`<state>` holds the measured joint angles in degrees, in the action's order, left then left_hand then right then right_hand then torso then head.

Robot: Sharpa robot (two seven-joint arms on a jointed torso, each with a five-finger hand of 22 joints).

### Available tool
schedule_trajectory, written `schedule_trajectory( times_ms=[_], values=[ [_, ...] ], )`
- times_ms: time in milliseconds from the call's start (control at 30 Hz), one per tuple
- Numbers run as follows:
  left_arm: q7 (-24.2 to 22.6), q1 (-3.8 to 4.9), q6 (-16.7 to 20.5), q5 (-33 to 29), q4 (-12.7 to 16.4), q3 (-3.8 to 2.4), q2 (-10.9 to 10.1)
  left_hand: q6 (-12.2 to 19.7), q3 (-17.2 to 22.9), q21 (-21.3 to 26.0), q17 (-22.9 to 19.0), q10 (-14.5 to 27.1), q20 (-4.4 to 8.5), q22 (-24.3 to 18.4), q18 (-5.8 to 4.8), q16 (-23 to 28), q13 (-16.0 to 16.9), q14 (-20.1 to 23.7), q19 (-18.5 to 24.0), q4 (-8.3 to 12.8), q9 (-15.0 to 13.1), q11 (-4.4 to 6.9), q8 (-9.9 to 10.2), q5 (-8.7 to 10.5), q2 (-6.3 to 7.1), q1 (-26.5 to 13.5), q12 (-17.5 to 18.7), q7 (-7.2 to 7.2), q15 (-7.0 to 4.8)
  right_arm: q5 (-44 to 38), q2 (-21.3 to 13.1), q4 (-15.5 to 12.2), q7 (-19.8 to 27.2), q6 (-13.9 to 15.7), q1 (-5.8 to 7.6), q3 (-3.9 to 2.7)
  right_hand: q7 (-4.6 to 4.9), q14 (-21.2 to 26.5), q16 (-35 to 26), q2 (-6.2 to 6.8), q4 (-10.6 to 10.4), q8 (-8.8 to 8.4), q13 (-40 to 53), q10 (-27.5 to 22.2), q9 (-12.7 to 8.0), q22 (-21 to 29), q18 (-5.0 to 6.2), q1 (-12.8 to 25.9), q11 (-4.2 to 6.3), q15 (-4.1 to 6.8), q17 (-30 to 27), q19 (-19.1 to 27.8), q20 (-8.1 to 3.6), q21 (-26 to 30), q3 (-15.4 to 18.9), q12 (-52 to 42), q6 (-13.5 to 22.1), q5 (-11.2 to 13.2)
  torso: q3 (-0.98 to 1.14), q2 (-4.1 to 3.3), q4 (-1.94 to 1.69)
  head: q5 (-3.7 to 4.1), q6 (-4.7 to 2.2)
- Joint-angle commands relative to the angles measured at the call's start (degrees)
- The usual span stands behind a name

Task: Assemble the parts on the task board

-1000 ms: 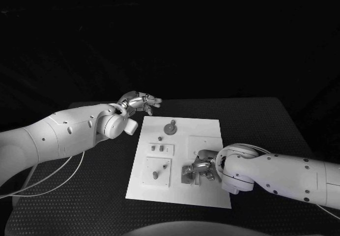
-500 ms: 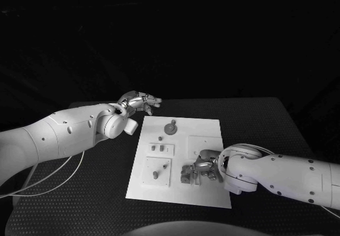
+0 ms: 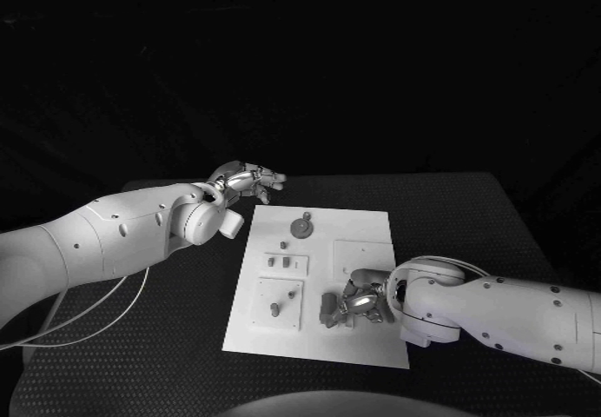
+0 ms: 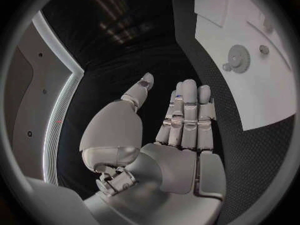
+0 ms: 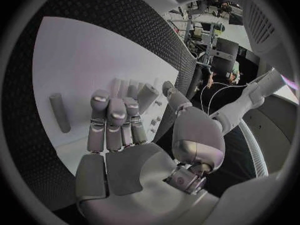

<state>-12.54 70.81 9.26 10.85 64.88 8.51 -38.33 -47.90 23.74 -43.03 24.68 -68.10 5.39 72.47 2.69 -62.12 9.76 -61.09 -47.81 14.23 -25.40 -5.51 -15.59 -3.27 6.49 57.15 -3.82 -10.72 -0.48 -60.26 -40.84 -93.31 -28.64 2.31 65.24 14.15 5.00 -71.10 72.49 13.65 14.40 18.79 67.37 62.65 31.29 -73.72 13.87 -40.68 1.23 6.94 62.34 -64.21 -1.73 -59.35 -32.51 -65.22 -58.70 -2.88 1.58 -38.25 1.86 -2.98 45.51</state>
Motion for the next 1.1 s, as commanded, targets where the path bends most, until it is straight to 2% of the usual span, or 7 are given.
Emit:
schedule_trajectory(
  times_ms=[33, 167, 333, 367, 667, 967, 1100],
  values=[
    [-0.3, 0.08, -0.8, 0.2, 0.2, -0.05, 0.0, 0.5, 0.0, 0.3, 0.1, 0.0, 0.66, 0.1, 0.81, 0.1, -0.1, 0.0, 0.0, -0.3, 0.1, -0.43, -0.2, 0.21, -0.01, -0.4, -0.2, 0.04, 0.03, -2.4, 0.1, -0.1, 0.9, -1.2, -0.10, 0.00, 0.14, 0.4, -0.3, -0.23, 0.3, 0.07, 0.1, -0.1, 0.1, 0.1, 1.12, -0.7, -0.11, 0.00, 0.0, -0.2, 0.21, 0.2, 0.3, 0.4, 0.2, 0.1, 0.01, -0.01, -0.03, 0.02, 0.04],
    [-0.3, 0.08, -0.8, 0.2, 0.2, -0.05, 0.0, 0.5, 0.0, 0.3, 0.1, 0.0, 0.66, 0.1, 0.80, 0.1, -0.1, 0.0, 0.0, -0.3, 0.1, -0.43, -0.2, 0.21, -0.01, -0.4, -0.2, 0.03, 0.03, -3.0, 0.2, 0.1, 0.4, -0.7, -0.10, 0.00, 0.10, 0.3, -0.2, -1.29, 0.5, 0.14, 0.1, 0.0, 0.1, 0.2, 1.13, -1.2, -0.06, 0.03, 0.1, -0.3, 0.31, 0.2, 0.8, 0.3, 0.1, 0.1, -0.01, -0.04, -0.05, 0.04, 0.06],
    [-0.2, 0.08, -0.9, 0.3, 0.2, -0.05, 0.0, 0.5, 0.0, 0.3, 0.1, 0.0, 0.66, 0.1, 0.80, 0.1, -0.1, 0.0, 0.0, -0.3, 0.1, -0.43, -0.2, 0.21, -0.01, -0.4, -0.2, 0.03, 0.03, -2.9, 0.1, 0.7, 0.3, -1.6, -0.10, 0.00, 0.02, 0.1, -0.2, -4.30, -0.1, 0.22, 0.1, 0.3, 0.1, 0.3, 1.12, -1.1, 0.01, 0.08, 0.0, -0.5, 0.43, 0.1, 1.0, 0.4, -0.2, 0.1, -0.05, 0.01, -0.04, 0.14, 0.13],
    [-0.2, 0.08, -0.9, 0.4, 0.2, -0.05, 0.0, 0.5, 0.0, 0.3, 0.1, 0.0, 0.66, 0.1, 0.80, 0.1, -0.1, 0.0, 0.0, -0.3, 0.1, -0.43, -0.2, 0.21, -0.01, -0.4, -0.2, 0.03, 0.03, -2.9, 0.2, 0.8, 0.3, -1.8, -0.10, 0.00, -0.03, 0.0, -0.3, -7.23, -2.2, 0.25, 0.0, 0.5, 0.0, 0.5, 1.09, -0.1, 0.04, 0.10, 0.0, -0.6, 0.50, 0.3, 0.1, 0.5, -0.4, 0.0, -0.05, 0.01, -0.03, 0.16, 0.17],
    [-0.2, 0.08, -1.0, 0.4, 0.2, -0.05, 0.0, 0.5, 0.0, 0.3, 0.1, 0.0, 0.65, 0.1, 0.79, 0.2, -0.1, 0.1, 0.0, -0.4, 0.1, -0.44, -0.3, 0.22, -0.01, -0.5, -0.2, 0.04, 0.04, -2.9, 0.4, 1.1, 0.0, -2.0, -0.10, 0.00, -0.21, -0.3, -0.3, -11.37, -5.9, 0.10, 0.0, 1.0, -0.4, 0.4, 1.12, -1.5, 0.24, 0.27, 0.0, -0.6, 0.56, 0.0, -9.6, 0.6, -1.1, 0.1, -0.02, 0.00, 0.01, 0.12, 0.28],
    [-0.1, 0.08, -1.0, 0.4, 0.2, -0.05, 0.0, 0.4, 0.0, 0.3, 0.1, 0.0, 0.65, 0.1, 0.79, 0.2, -0.1, 0.1, 0.0, -0.4, 0.1, -0.44, -0.3, 0.21, -0.04, -0.5, -0.2, 0.07, 0.04, -3.2, 0.3, 1.0, 0.0, -2.6, -0.10, 0.00, -0.10, -0.7, -0.4, -12.50, -3.0, 0.08, 0.2, 1.6, -0.9, 0.1, 1.13, -1.8, 0.11, 0.10, 0.1, -0.8, 0.99, -0.7, -17.4, 0.7, -1.6, -1.1, -0.03, 0.01, -0.03, 0.14, 0.34],
    [-0.1, 0.08, -1.0, 0.4, 0.2, -0.05, 0.0, 0.4, 0.0, 0.3, 0.1, 0.0, 0.65, 0.1, 0.79, 0.2, -0.1, 0.1, 0.0, -0.4, 0.1, -0.44, -0.3, 0.21, -0.04, -0.5, -0.2, 0.08, 0.04, -3.1, 0.3, 0.9, 0.2, -2.9, -0.10, 0.00, -0.05, -0.9, -0.5, -10.09, -0.6, 0.10, 0.4, 1.8, -1.0, 0.1, 1.13, -0.6, -0.01, -0.02, 0.1, -1.2, 1.21, -1.1, -14.7, 0.7, -1.6, -2.9, -0.04, 0.01, -0.04, 0.13, 0.31]
  ],
)
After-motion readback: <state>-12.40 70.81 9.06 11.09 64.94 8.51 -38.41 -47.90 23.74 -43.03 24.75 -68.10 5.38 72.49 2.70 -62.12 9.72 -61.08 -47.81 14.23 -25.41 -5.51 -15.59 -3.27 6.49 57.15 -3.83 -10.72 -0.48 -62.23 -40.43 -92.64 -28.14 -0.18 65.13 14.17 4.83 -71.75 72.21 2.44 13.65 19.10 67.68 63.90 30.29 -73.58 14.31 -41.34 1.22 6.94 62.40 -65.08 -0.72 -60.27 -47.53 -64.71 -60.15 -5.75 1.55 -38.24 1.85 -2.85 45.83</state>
